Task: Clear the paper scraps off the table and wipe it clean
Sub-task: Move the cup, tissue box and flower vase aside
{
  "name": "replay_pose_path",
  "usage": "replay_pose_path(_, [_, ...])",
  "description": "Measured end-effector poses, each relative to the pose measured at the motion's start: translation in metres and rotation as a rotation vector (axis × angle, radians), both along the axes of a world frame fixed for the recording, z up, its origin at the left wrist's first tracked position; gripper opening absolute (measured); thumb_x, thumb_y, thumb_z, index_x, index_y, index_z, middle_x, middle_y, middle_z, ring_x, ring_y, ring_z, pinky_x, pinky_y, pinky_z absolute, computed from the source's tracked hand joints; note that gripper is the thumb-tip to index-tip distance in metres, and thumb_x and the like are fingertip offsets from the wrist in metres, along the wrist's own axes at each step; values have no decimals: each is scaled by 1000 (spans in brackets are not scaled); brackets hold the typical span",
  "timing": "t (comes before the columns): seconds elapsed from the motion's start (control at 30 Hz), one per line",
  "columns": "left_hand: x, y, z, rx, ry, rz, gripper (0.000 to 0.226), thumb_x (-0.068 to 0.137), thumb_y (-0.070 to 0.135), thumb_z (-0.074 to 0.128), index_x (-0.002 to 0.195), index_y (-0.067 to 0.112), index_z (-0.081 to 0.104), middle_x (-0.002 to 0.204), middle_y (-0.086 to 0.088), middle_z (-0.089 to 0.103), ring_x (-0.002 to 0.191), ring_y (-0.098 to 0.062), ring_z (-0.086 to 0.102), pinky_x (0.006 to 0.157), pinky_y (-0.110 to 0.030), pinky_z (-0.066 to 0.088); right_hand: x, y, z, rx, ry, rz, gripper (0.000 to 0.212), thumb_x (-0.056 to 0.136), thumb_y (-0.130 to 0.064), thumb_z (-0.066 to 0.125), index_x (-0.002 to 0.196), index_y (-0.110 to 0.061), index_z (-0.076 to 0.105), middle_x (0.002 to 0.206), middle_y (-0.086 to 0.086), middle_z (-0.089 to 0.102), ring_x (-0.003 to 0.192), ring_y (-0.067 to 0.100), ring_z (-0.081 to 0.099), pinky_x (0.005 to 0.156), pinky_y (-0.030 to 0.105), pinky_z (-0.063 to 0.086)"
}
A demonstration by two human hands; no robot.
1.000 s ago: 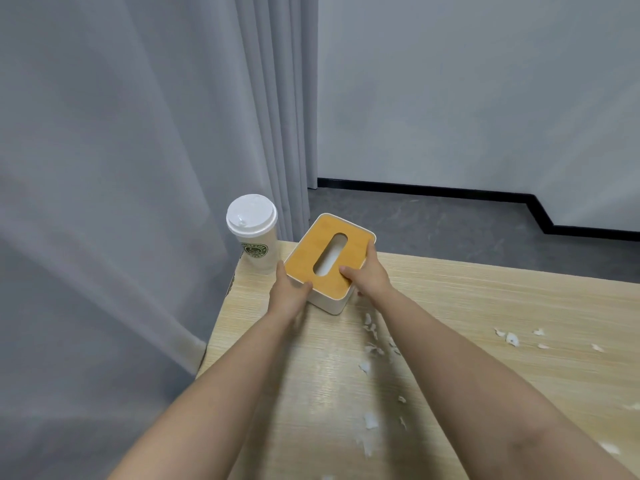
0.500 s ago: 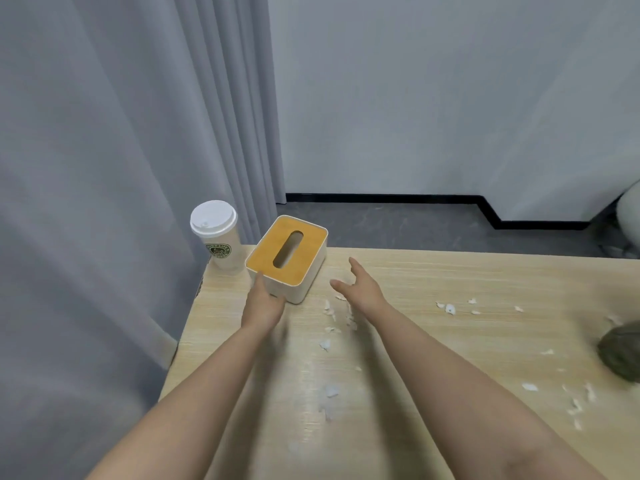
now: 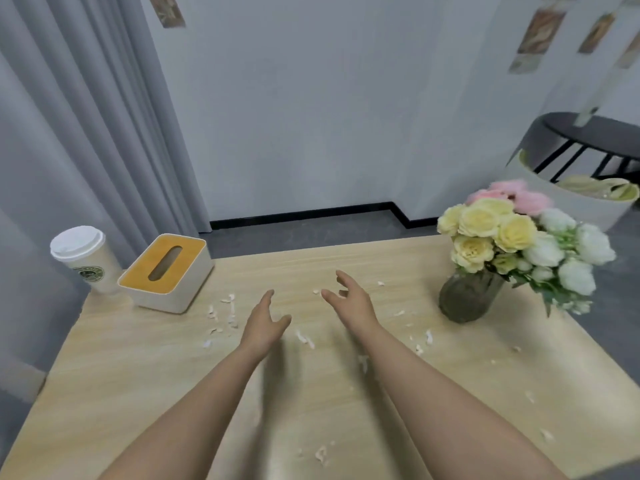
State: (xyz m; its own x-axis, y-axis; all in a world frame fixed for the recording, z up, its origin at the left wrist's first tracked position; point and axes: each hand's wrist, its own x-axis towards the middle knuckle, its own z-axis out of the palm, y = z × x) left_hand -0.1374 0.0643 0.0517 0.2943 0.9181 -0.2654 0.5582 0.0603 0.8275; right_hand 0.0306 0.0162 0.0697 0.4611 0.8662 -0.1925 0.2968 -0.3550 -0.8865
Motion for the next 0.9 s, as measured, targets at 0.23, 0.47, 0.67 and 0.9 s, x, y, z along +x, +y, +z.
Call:
replay_pose_path(0.23, [95, -59, -5, -11, 4, -232, 65, 88, 17, 61, 145, 15, 29, 147, -9, 37, 134, -22, 37, 106, -31, 31, 79, -75, -6, -23, -2, -150, 61, 87, -28, 65, 141, -19, 39, 138, 1, 49, 122, 19, 48, 95, 26, 38])
replay_pose_path(0.47, [156, -72, -12, -51, -13, -407, 63, 89, 19, 60, 144, 17, 30, 145, -11, 39, 131, -25, 40, 95, -27, 36, 134, -131, -12, -68, -20, -366, 59, 87, -26, 65, 140, -15, 40, 137, 4, 49, 122, 20, 48, 93, 26, 37])
replay_pose_path(0.67, [202, -82, -23, -99, -7, -471, 64, 88, 20, 62, 144, 18, 30, 143, -11, 42, 130, -25, 41, 100, -30, 34, 174, -157, -28, -107, 3, -486, 62, 86, -27, 67, 140, -14, 40, 138, 3, 49, 121, 20, 49, 93, 26, 37])
replay_pose_path(0.9, [263, -76, -38, -100, -10, -461, 71, 86, 23, 66, 145, 19, 28, 144, -11, 40, 130, -26, 41, 103, -35, 37, 226, -144, -45, -124, -26, -487, 68, 81, -34, 71, 138, -15, 39, 138, 6, 48, 125, 23, 46, 97, 32, 39])
